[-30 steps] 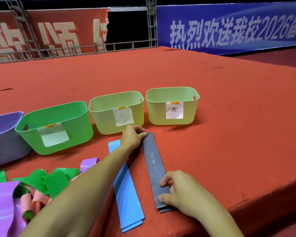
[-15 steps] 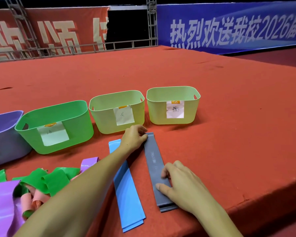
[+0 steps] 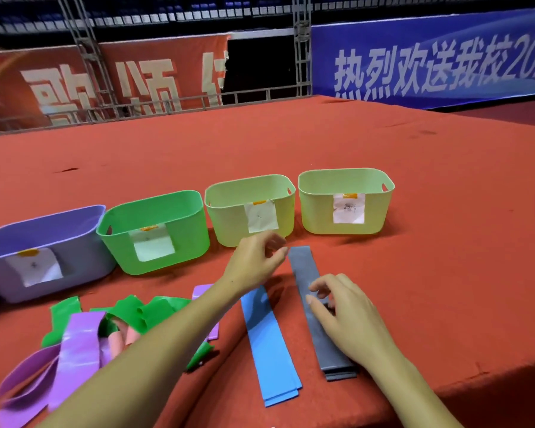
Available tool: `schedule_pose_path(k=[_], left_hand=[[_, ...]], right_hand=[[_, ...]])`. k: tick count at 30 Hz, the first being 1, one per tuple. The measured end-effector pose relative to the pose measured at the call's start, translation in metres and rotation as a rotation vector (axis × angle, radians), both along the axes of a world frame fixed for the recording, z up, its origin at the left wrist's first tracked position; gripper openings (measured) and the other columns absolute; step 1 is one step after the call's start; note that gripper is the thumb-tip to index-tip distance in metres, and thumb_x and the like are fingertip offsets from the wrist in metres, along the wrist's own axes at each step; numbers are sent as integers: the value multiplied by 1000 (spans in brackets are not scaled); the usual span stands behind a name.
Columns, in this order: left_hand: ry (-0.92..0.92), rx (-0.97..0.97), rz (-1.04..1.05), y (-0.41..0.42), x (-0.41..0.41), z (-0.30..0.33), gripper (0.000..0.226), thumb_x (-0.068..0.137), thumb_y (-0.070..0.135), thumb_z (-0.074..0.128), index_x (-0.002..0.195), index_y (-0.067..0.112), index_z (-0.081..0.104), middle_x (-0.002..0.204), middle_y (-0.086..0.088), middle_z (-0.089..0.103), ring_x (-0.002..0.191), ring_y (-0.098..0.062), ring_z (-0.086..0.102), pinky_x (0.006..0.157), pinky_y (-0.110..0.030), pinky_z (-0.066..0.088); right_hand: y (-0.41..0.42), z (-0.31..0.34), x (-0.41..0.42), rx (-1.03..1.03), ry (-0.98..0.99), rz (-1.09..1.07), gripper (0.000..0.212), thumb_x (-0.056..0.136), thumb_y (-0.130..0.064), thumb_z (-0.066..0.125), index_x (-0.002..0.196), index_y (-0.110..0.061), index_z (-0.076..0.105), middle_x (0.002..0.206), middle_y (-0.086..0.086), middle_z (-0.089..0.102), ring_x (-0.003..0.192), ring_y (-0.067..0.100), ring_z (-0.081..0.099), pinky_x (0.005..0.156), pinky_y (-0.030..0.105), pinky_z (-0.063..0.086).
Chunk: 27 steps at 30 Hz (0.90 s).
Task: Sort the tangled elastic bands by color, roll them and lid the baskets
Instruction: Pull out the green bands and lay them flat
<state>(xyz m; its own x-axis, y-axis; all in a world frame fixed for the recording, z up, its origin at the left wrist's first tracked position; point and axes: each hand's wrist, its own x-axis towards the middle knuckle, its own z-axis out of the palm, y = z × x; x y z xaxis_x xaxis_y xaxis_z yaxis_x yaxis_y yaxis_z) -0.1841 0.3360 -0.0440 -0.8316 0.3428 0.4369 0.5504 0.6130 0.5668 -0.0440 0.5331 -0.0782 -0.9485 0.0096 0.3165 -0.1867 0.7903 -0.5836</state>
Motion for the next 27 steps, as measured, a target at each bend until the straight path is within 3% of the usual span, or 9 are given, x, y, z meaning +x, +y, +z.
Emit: schedule_pose_path(k=[6, 12, 18, 22, 27], left_hand=[[61, 44, -2, -69, 69, 17, 7, 98, 26, 71, 102, 23, 77, 93, 15, 76, 81, -5, 70, 77, -28, 56], [42, 79, 153, -155, 108, 21, 11, 96, 30, 68, 101, 25, 76, 90, 18, 76, 79, -6, 71, 77, -34, 58], [56, 116, 318, -231, 121, 13, 16, 95, 40, 66, 97, 28, 76, 88, 21, 75, 79, -7, 70, 77, -38, 58], [36, 113, 357, -262, 128, -8, 11, 96, 38, 67, 100, 31, 75, 93, 23, 75, 84, -5, 72, 80, -39, 58], [34, 58, 374, -276, 129, -32, 12, 95, 39, 67, 104, 34, 72, 97, 27, 73, 88, 3, 69, 79, -38, 59]], right_hand=[[-54, 12, -4, -240, 166, 154, 15, 98, -29, 72, 111, -35, 65, 104, -17, 68, 92, 9, 68, 83, 32, 56], [-129, 23, -6, -331, 143, 305, 13, 97, -23, 75, 106, -29, 69, 100, -15, 72, 90, 11, 71, 77, 32, 58], [-190, 22, -17, -273, 66, 407, 18, 94, -45, 70, 110, -37, 64, 105, -19, 70, 94, 8, 69, 82, 38, 58], [-222, 20, -26, -117, 42, 409, 29, 90, -56, 60, 114, -40, 60, 112, -24, 64, 106, 0, 62, 91, 36, 55], [-252, 9, -40, 38, 20, 328, 49, 87, -65, 67, 128, -42, 53, 124, -25, 54, 119, 4, 55, 97, 33, 50]])
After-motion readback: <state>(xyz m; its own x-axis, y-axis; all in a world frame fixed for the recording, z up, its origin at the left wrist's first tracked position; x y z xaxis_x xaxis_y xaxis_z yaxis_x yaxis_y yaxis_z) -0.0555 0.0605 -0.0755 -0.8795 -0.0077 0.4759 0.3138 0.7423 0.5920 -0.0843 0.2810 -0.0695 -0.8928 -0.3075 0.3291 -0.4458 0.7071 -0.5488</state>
